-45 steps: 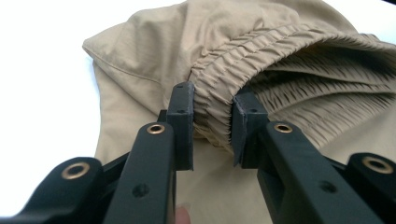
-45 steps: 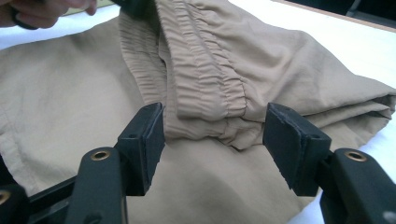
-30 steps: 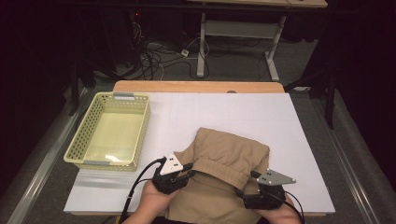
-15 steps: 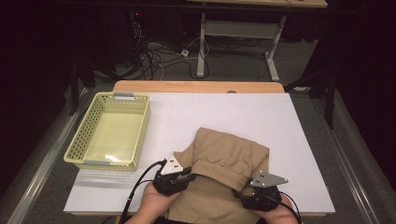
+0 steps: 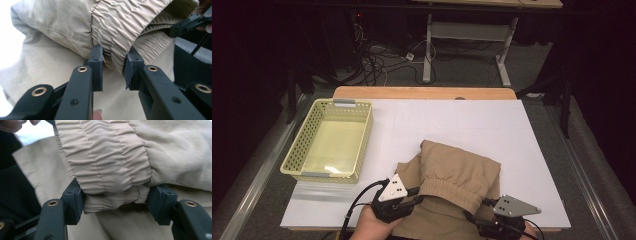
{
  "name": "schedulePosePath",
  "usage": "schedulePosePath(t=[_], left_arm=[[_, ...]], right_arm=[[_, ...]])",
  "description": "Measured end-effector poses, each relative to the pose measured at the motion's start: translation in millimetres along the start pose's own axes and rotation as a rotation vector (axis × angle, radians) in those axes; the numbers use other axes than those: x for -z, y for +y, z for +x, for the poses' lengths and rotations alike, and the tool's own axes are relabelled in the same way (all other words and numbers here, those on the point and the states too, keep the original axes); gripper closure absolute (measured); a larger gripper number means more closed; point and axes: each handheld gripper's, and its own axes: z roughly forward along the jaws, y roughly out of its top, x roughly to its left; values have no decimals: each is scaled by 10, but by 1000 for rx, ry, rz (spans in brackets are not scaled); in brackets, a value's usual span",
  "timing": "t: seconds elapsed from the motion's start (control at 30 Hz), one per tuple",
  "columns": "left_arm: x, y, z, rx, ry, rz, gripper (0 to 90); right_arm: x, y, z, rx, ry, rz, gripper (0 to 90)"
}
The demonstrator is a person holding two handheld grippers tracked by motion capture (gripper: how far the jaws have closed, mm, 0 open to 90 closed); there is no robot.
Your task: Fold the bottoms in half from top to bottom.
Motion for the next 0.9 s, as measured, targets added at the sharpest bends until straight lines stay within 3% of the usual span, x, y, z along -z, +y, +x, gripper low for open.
schedulePosePath(t=[0.17,0.27,0.33,0.4,0.6,0.67,0.9], left_arm=[[17,-124,-23,-12,-6,25,701],[-80,-314,10,-3,0,43,701],[-148,-413,35,28,-17,97,700],[-148,-418,37,17,-13,107,690],[-132,-390,22,11,-15,101,660],[-112,-387,21,22,-29,96,637],[32,-338,0,28,-53,7,480]], right_arm=[[17,-42,103,32,3,21,391],[-72,-135,127,18,10,70,386],[-141,-196,145,22,4,108,381],[-176,-227,153,21,-3,123,373],[-97,-223,157,1,-13,89,309],[-53,-213,149,-11,-19,81,237],[150,-158,172,-13,-44,15,160]])
